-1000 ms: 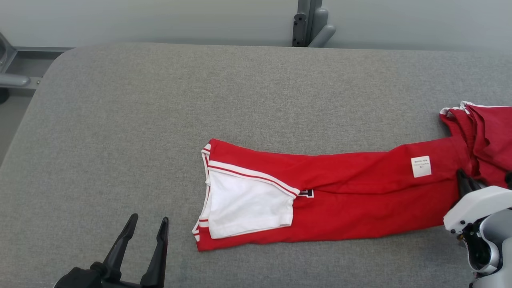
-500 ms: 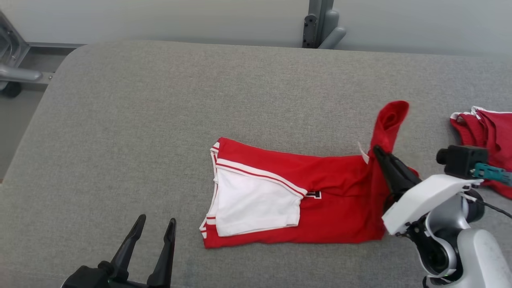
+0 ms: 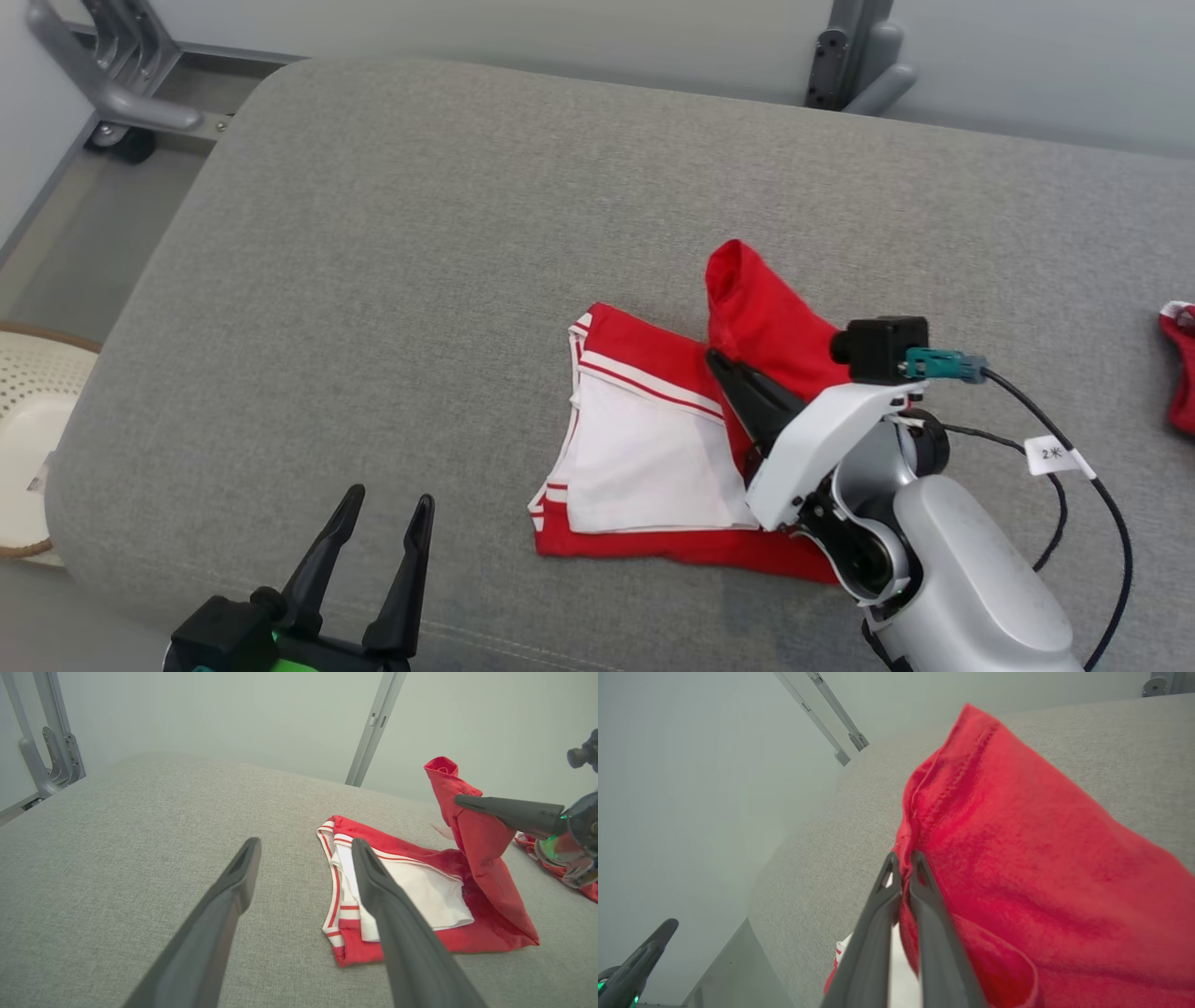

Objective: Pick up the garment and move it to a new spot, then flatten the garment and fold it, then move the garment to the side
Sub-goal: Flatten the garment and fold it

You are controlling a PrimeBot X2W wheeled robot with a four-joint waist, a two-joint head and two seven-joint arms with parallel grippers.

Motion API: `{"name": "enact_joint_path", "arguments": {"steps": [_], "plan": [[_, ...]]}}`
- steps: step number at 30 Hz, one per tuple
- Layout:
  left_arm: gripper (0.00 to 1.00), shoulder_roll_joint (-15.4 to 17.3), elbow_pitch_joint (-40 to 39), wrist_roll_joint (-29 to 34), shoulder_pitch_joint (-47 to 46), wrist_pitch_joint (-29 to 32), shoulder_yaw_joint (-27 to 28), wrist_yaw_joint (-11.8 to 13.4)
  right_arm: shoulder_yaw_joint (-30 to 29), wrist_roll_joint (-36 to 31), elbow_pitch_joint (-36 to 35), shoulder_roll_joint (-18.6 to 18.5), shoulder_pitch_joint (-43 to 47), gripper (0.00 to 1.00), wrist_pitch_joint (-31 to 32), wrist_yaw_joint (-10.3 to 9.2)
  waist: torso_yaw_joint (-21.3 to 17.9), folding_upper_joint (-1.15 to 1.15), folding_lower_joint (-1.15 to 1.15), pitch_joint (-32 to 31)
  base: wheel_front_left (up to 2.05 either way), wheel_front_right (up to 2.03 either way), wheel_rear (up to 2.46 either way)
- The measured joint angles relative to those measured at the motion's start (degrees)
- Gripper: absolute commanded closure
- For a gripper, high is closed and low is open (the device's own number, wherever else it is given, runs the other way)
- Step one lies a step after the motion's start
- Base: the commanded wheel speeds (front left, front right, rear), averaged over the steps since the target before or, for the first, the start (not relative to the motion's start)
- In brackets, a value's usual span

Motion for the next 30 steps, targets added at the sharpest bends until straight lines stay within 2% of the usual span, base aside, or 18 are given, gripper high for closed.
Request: {"name": "enact_joint_path", "arguments": {"steps": [9,15,16,17,18,22,24,28,30], "plan": [[0.00,0.3,1.3,-1.0,-1.5,0.0,-1.0,0.0,9.4,6.0,10.4,0.0,-6.9,1.00,-4.0,0.00,5.0,0.00,0.00,0.8,0.00,0.00,0.00],[0.00,0.2,1.6,-1.1,-1.6,0.0,-1.0,0.0,13.5,9.1,14.6,0.1,-9.3,1.00,-6.4,0.00,6.5,0.00,0.00,1.0,0.00,0.00,0.00],[0.00,0.2,1.7,-1.1,-1.6,0.0,-1.0,0.0,14.0,9.3,15.6,0.1,-9.8,0.81,-6.8,0.00,6.5,0.00,0.00,1.0,0.00,0.00,0.00],[0.00,0.1,1.7,-1.1,-1.7,0.0,-1.1,0.0,14.5,9.6,16.6,0.1,-10.3,0.24,-7.3,0.00,6.5,0.00,0.00,1.0,0.00,0.00,0.00],[0.00,0.0,1.7,-1.1,-1.7,0.0,-1.0,0.0,14.8,10.2,17.5,0.1,-10.7,0.00,-7.8,0.00,6.5,0.00,0.00,1.0,0.00,0.00,0.00],[0.00,0.0,1.7,-1.0,-1.6,0.0,-0.5,0.0,16.6,17.1,18.6,0.0,-11.7,0.00,-9.8,0.00,5.8,0.00,0.00,0.9,0.00,0.00,0.00],[0.00,0.1,1.7,-0.7,-1.5,0.0,-0.3,0.0,17.5,22.6,18.6,0.1,-12.6,0.00,-11.6,0.00,4.7,0.00,0.00,0.7,0.00,0.00,0.00],[0.00,0.0,1.5,-0.1,-0.9,0.0,0.5,0.0,16.3,23.8,19.7,0.1,-13.7,0.00,-15.3,0.00,2.5,0.00,0.00,0.2,0.00,0.00,0.00],[0.00,-0.2,1.1,0.2,-0.4,0.0,1.0,0.0,14.7,21.7,20.8,0.1,-13.8,0.00,-16.8,0.00,1.2,0.00,0.00,-0.1,0.00,0.00,0.00]]}}
